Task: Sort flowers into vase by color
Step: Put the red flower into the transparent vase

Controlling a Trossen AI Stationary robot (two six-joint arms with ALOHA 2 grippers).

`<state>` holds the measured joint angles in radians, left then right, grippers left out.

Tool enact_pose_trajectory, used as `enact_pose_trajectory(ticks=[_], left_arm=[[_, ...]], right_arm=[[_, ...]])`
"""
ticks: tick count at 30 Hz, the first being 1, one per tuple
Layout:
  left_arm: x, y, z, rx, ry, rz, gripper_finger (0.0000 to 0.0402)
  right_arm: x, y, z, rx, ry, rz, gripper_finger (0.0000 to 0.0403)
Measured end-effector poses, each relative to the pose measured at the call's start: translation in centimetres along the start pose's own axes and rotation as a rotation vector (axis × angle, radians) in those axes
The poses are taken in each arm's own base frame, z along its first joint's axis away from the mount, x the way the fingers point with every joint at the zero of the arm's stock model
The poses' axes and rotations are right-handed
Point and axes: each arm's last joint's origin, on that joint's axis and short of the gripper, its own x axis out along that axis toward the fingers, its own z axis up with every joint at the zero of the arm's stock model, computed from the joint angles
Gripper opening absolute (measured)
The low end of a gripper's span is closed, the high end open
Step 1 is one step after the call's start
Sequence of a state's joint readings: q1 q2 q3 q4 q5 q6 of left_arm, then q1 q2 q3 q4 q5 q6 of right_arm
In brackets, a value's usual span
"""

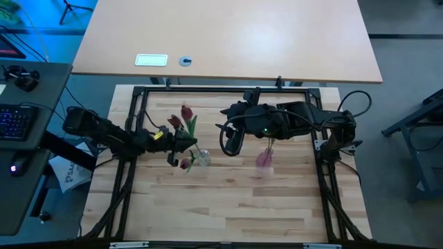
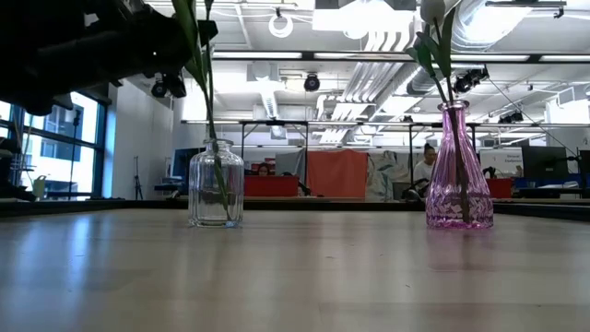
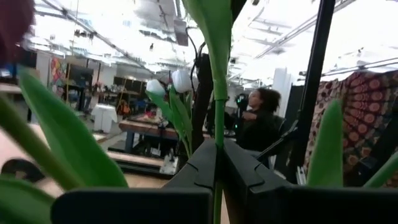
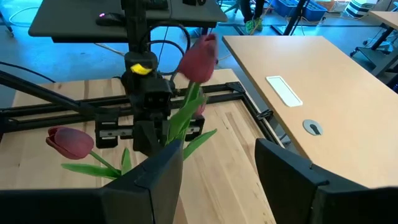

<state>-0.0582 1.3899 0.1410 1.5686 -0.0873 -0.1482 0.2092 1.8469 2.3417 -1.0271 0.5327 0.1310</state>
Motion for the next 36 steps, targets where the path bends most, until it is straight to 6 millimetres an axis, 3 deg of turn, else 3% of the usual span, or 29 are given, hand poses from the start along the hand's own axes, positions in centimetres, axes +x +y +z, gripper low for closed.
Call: enact_pose_trajectory(ticks=[14, 25, 30, 36], left_arm=[[1.6, 0.1, -1.6, 0.008, 0.062, 0.009, 0.0], [0.5, 0.3, -2.5, -0.099, 0.128, 0.009, 0.0006], [-0.3, 0.4, -2.9, -0.147, 0.181, 0.022, 0.004], [-2.1, 0.5, -3.5, -0.258, 0.279, 0.002, 0.0114]], right_arm=[[0.0, 0.0, 0.0, -0.002, 0.002, -0.001, 0.0197], [0.0, 0.0, 0.0, -0.011, 0.004, -0.002, 0.0197], [0.0, 0.0, -0.1, -0.029, 0.007, -0.001, 0.0197], [0.0, 0.0, -0.1, -0.05, 0.008, 0.003, 0.0197]])
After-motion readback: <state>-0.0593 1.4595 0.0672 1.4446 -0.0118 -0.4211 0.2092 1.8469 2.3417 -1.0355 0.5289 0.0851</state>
